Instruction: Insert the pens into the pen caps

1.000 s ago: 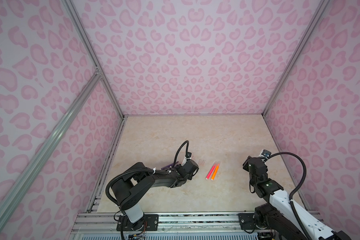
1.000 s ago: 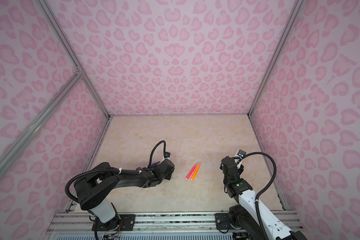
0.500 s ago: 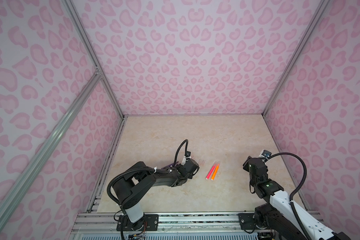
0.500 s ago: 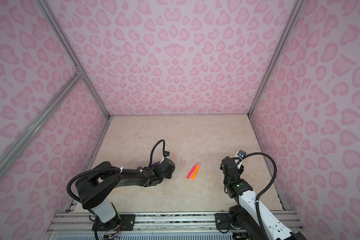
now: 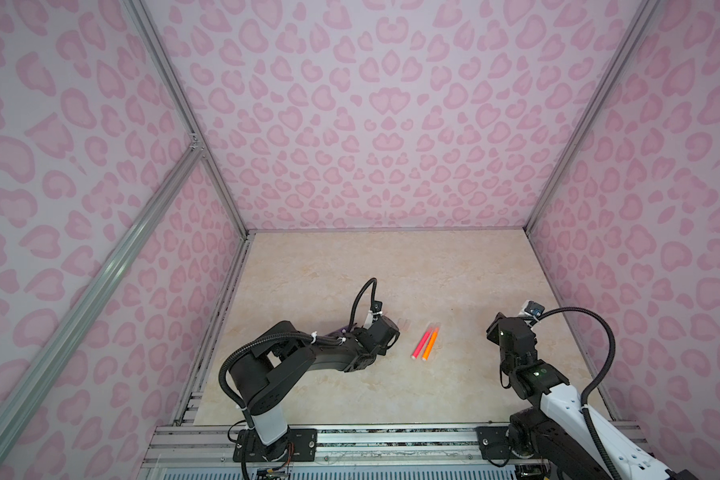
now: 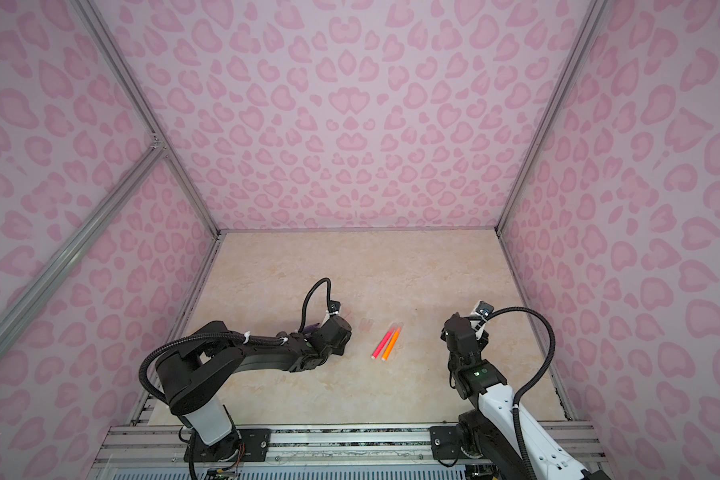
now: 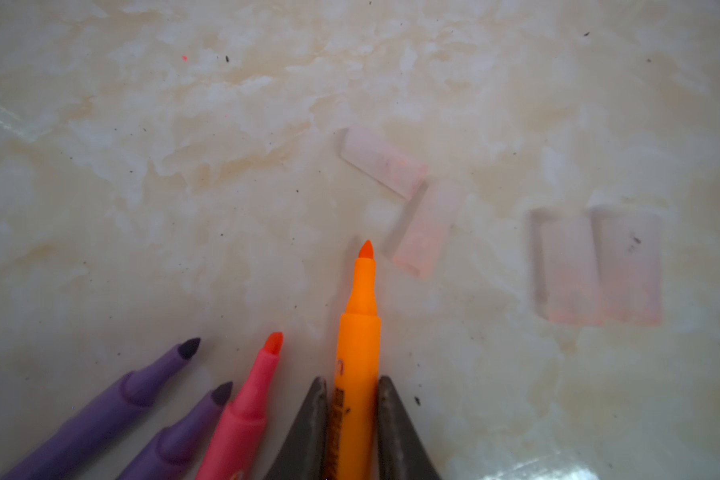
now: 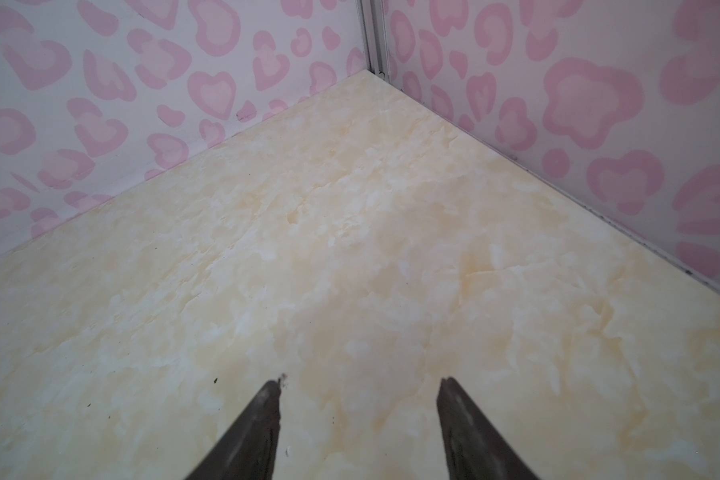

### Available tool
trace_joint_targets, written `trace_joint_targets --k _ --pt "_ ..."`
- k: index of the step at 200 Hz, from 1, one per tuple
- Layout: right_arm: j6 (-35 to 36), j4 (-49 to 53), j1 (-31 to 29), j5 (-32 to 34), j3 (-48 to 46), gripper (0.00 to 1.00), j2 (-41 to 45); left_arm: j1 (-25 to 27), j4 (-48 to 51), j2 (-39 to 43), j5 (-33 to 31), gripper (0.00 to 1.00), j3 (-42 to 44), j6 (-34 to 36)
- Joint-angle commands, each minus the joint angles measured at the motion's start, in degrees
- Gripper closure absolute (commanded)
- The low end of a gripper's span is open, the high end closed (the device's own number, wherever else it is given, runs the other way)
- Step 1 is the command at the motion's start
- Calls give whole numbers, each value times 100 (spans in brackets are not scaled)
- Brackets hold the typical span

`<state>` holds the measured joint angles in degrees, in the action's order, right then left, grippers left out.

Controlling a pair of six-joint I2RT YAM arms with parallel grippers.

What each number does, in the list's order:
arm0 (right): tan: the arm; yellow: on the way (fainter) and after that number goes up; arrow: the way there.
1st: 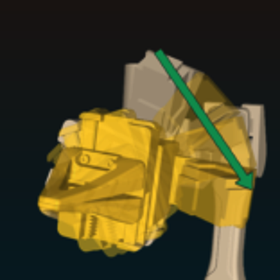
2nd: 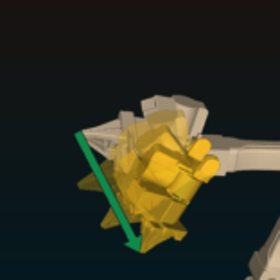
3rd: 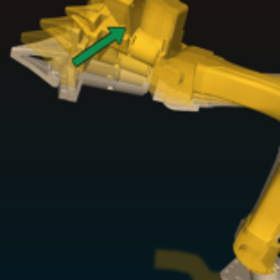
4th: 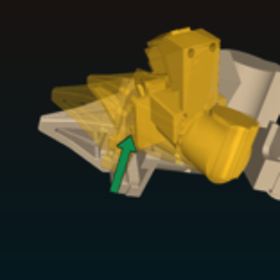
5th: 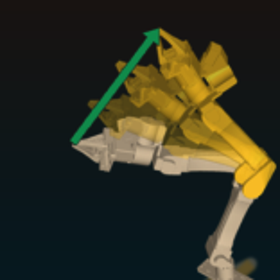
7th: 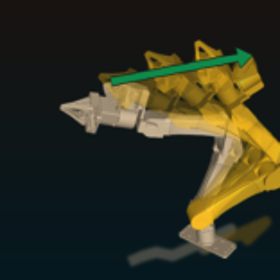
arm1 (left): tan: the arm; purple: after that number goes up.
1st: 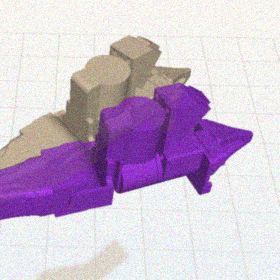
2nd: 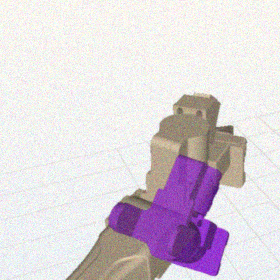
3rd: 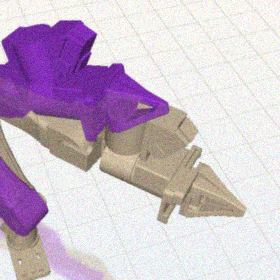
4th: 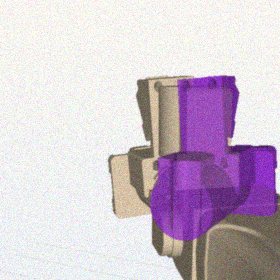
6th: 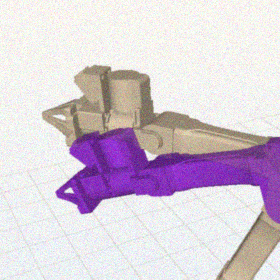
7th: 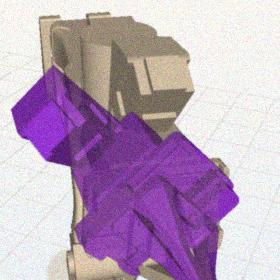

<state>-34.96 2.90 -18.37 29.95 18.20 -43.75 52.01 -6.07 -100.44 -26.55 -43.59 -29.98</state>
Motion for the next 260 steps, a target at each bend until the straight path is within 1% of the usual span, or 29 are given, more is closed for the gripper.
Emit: trace_joint_targets --k 1,10,25,37,50,56,60,72,80,84,85,96,108,117,133,145,159,174,182,195,207,229,244,260 --pt "-2 -35 -1 71 -44 38 -4 -39 737 -34 442 82 78 45" --pt "2 -36 -5 72 -43 38 -2 -61 683 21 470 85 101 51" --pt "154 -236 -2 -33 -43 35 -52 -124 571 212 543 93 143 79" --pt "39 -161 -1 -117 130 35 -105 -187 542 485 563 97 139 88" --pt "-40 -1 -106 -695 551 34 -115 -230 565 867 476 97 84 109" --pt "-57 -23 -229 -804 671 33 -96 -247 602 1048 381 97 31 121" --pt "-68 -106 -416 -827 756 29 -83 -264 662 1175 304 97 -24 104" --pt "-21 -303 -991 -636 903 28 -64 -300 795 1544 194 97 -163 98" --pt "-3 -411 -1506 -378 1034 28 -116 -304 746 1787 259 97 -164 161" --pt "-1 -451 -1643 -302 1071 28 -143 -299 683 1919 316 97 -112 161" --pt "-6 -477 -1775 -261 1096 28 -165 -298 667 1956 334 97 -96 155" --pt "-33 -662 -2292 -168 1175 27 -339 -292 224 2308 591 97 295 104" --pt "-206 -961 -2821 -200 1212 29 -648 -294 -628 2658 1131 97 945 181" --pt "-353 -1169 -3094 -252 1198 30 -857 -292 -1146 2850 1390 97 1335 304" --pt "-341 -1911 -3580 -424 1195 32 -1348 -297 -1546 2995 1565 97 1562 467" --pt "-337 -1992 -3986 -171 1445 34 -1796 -292 -1925 2972 1888 97 1731 507" --pt "-426 -1952 -4274 -52 1703 35 -2174 -288 -2413 2848 2282 97 1891 498" --pt "-603 -2379 -4589 50 1718 38 -2522 -278 -2704 2767 2626 97 1966 484" --pt "-656 -2721 -4784 120 1668 38 -2704 -271 -2868 2795 2709 97 2054 492" --pt "-709 -3034 -4998 226 1679 38 -2941 -244 -2988 2906 2705 97 2183 517" --pt "-791 -3038 -5086 300 1794 39 -3131 -224 -2959 3076 2638 97 2255 575" --pt "-1041 -3005 -5098 390 1859 40 -3352 -144 -2962 3581 2404 97 2507 696" --pt "-1046 -3115 -5106 444 1814 40 -3384 -95 -2890 3906 2160 97 2640 794" --pt "-1074 -3018 -5103 570 1819 40 -3327 -79 -2763 4078 2047 97 2684 917"
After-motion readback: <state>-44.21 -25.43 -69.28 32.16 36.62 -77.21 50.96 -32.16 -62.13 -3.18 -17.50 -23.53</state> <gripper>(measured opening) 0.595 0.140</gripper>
